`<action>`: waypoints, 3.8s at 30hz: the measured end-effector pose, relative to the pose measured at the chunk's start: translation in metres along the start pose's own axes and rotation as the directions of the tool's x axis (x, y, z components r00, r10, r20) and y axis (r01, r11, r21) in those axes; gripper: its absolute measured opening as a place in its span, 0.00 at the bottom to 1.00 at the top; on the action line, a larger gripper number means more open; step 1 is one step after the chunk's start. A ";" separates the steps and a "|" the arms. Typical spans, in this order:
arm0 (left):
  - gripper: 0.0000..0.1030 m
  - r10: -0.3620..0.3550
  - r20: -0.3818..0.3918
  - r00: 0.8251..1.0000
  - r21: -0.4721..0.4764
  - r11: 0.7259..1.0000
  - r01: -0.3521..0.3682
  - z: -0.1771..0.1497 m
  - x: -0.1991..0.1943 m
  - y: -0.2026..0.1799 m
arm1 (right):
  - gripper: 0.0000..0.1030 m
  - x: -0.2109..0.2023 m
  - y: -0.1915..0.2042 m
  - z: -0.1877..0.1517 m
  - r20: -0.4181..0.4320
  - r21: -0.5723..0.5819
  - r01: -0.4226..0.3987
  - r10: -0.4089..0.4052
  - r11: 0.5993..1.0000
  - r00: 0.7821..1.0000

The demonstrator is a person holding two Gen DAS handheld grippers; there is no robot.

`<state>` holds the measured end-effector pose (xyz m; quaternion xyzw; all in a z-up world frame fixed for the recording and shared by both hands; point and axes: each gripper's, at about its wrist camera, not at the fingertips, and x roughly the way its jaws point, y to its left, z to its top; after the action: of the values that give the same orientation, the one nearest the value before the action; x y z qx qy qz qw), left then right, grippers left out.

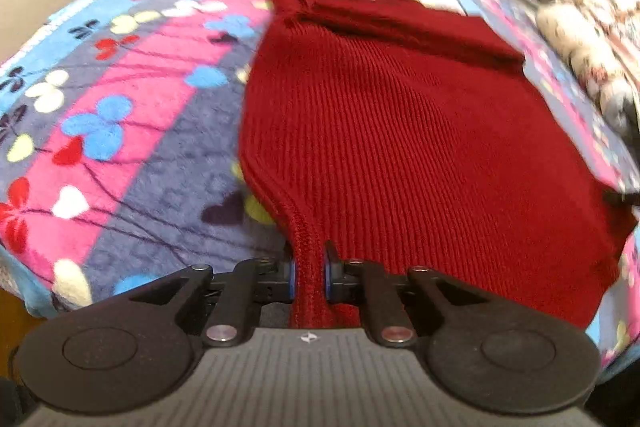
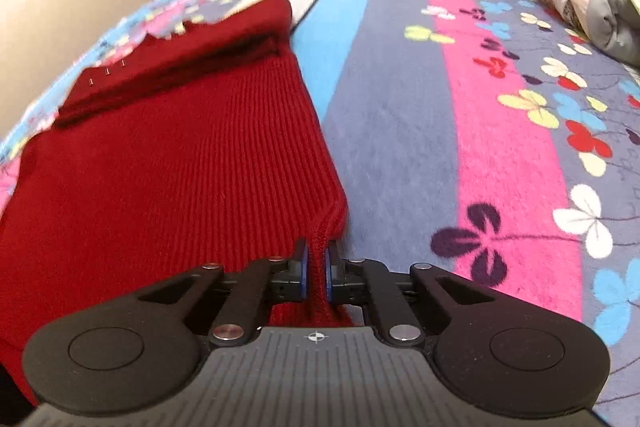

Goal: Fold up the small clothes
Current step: 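Grasp the sweater hem with the left tool while the right tool grasps it too, then lift the hem with both tools and fold it toward the collar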

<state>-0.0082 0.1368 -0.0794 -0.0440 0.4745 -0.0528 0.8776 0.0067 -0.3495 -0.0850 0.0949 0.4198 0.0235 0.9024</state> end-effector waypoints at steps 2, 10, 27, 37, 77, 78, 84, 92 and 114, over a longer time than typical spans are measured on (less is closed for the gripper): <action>0.15 0.031 -0.043 0.999 0.045 0.999 -0.030 -0.003 0.007 -0.006 | 0.09 0.006 0.001 -0.002 -0.029 -0.013 0.030 -0.031 0.999 0.999; 0.15 0.039 -0.055 0.998 0.046 0.998 -0.036 -0.008 0.009 -0.004 | 0.14 0.019 0.011 -0.008 -0.089 -0.090 0.051 -0.059 0.995 0.994; 0.10 -0.050 0.294 0.955 0.120 0.993 0.015 0.031 -0.112 -0.027 | 0.05 -0.101 -0.027 0.038 0.282 0.146 -0.303 0.254 0.942 0.925; 0.09 -0.162 0.357 0.920 0.124 0.984 0.126 -0.009 -0.212 -0.007 | 0.04 -0.193 -0.048 -0.023 0.402 0.155 -0.389 0.301 0.908 0.864; 0.54 -0.033 -0.008 0.999 -0.231 0.972 0.030 0.101 0.011 0.129 | 0.21 0.018 -0.091 0.048 -0.122 0.121 -0.063 0.077 0.991 0.990; 0.55 -0.071 -0.022 0.997 -0.206 0.976 0.065 0.101 0.014 0.124 | 0.21 0.018 -0.083 0.046 -0.129 0.080 -0.069 0.079 0.994 0.988; 0.56 -0.165 -0.047 0.985 -0.066 0.985 0.161 0.122 0.032 0.095 | 0.22 0.019 -0.062 0.050 -0.083 0.040 -0.186 0.189 0.982 0.978; 0.59 -0.169 0.039 0.985 0.012 0.986 0.169 0.141 0.060 0.082 | 0.36 0.040 -0.054 0.061 -0.071 0.037 -0.209 0.211 0.977 0.975; 0.44 -0.136 0.040 0.990 0.137 0.982 0.130 0.152 0.077 0.055 | 0.37 0.080 -0.044 0.076 -0.062 0.078 -0.229 0.234 0.970 0.970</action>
<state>0.1635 0.1848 -0.0676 -0.0177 0.4443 -0.1420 0.8844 0.1148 -0.3949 -0.1061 0.1739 0.4379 0.1172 0.8742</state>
